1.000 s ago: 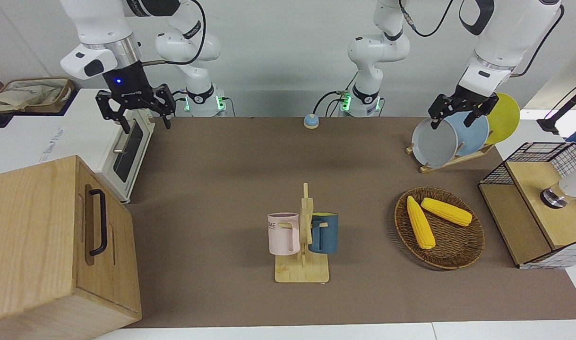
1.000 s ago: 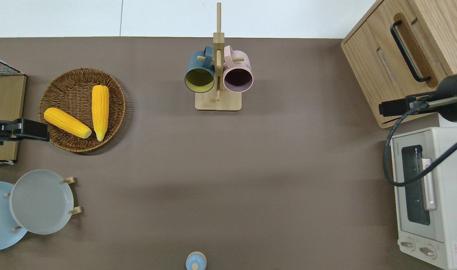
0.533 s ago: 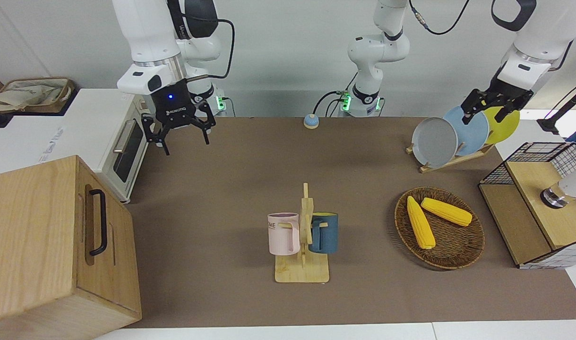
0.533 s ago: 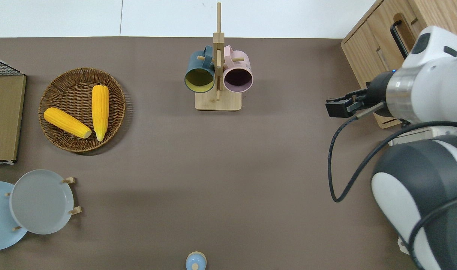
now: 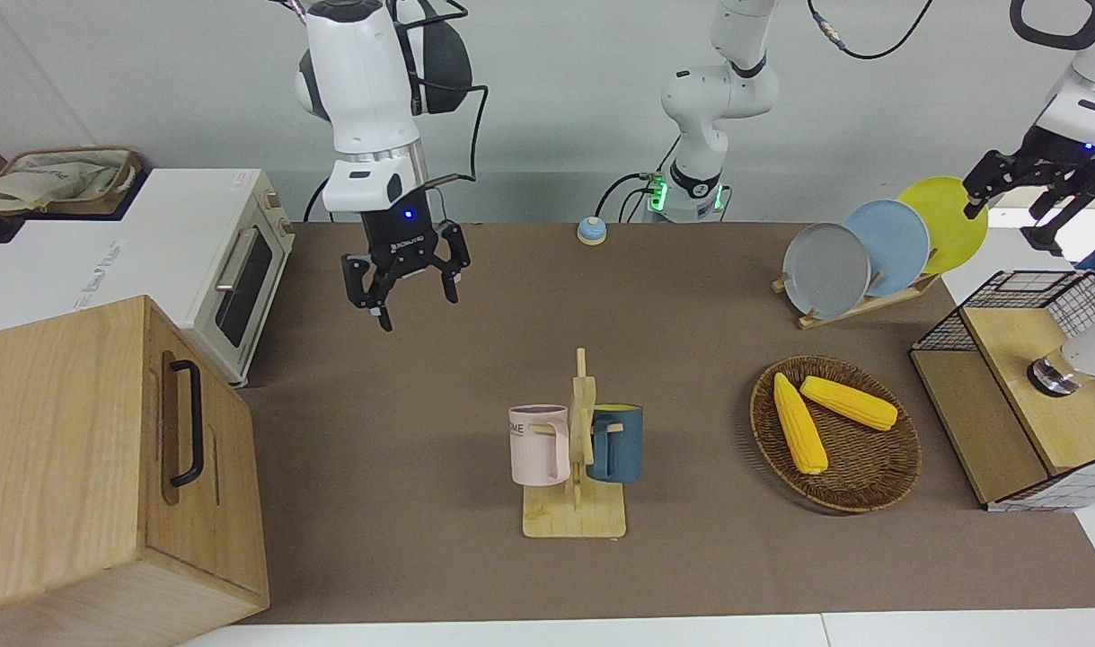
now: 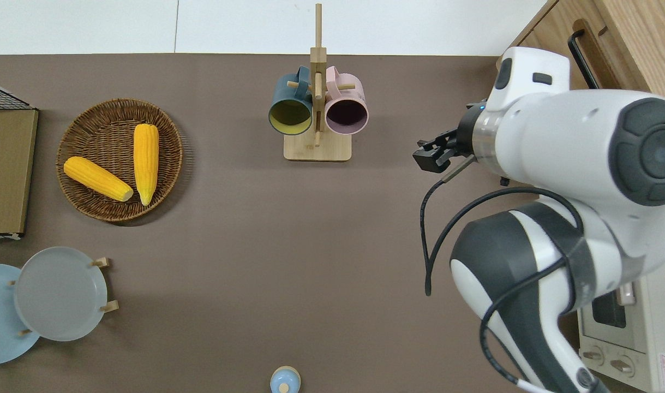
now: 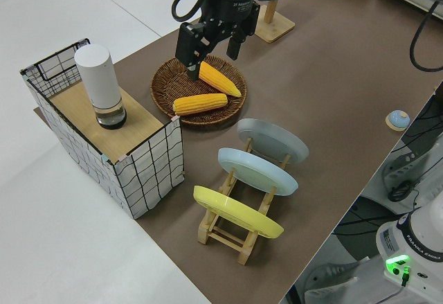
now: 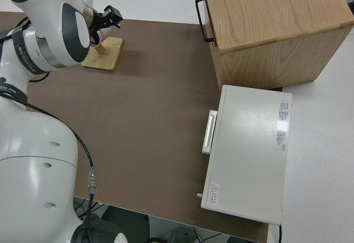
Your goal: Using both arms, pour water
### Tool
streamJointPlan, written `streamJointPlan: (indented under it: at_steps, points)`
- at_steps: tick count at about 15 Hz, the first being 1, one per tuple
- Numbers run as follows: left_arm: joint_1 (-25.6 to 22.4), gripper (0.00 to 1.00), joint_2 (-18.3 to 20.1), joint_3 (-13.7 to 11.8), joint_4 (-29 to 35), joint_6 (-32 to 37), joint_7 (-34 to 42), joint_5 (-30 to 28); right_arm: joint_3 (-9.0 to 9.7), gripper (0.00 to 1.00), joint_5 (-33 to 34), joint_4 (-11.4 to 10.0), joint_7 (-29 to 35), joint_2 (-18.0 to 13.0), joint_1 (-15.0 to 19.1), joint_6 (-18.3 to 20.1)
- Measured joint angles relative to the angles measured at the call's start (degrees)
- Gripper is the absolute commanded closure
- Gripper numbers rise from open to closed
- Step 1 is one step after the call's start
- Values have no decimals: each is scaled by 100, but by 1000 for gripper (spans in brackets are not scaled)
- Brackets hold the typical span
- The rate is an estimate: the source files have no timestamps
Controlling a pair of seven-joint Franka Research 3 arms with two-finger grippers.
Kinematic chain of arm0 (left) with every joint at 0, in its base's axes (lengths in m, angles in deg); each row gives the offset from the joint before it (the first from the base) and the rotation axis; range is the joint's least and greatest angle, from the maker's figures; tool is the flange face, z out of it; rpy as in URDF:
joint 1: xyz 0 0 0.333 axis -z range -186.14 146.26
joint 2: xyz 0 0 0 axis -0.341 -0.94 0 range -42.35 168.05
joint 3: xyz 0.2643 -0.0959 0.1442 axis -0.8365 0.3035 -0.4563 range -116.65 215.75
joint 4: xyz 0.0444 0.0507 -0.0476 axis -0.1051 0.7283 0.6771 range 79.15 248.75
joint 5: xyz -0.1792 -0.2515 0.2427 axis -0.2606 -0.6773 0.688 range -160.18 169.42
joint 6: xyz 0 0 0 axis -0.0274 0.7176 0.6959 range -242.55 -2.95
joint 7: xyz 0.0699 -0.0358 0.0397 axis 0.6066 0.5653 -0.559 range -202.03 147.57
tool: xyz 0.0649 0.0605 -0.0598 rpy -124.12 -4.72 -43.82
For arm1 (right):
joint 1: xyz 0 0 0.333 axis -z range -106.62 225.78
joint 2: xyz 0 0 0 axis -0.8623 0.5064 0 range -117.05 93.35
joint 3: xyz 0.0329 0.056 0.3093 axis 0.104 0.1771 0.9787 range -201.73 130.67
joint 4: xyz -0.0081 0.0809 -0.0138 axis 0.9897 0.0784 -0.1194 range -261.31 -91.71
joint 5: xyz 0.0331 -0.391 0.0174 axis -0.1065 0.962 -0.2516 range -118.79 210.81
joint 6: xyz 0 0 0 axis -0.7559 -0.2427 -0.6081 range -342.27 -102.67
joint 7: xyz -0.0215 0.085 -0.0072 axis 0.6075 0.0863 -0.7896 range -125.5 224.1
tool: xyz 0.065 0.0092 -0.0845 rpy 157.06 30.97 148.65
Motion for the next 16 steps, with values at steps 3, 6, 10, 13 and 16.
streamJointPlan:
  at_steps: [3, 6, 10, 13, 16]
  points:
    - [-232, 11, -116, -102, 0, -150, 272, -365, -1, 19, 110, -7, -2, 246, -128, -258]
    - [-608, 11, -219, -125, 2, -388, 803, -690, -5, 21, 274, 0, -4, 461, -155, -463]
    - [-694, 9, -247, -129, 2, -853, 973, -742, -5, 21, 659, 81, -1, 805, -321, -936]
    - [-959, 2, -400, -125, 25, -1352, 1244, -1370, -5, 21, 1003, 323, -1, 1043, -458, -996]
    - [-1171, 0, -618, -126, 38, -1692, 1485, -1911, -5, 21, 1212, 591, -1, 1266, -590, -998]
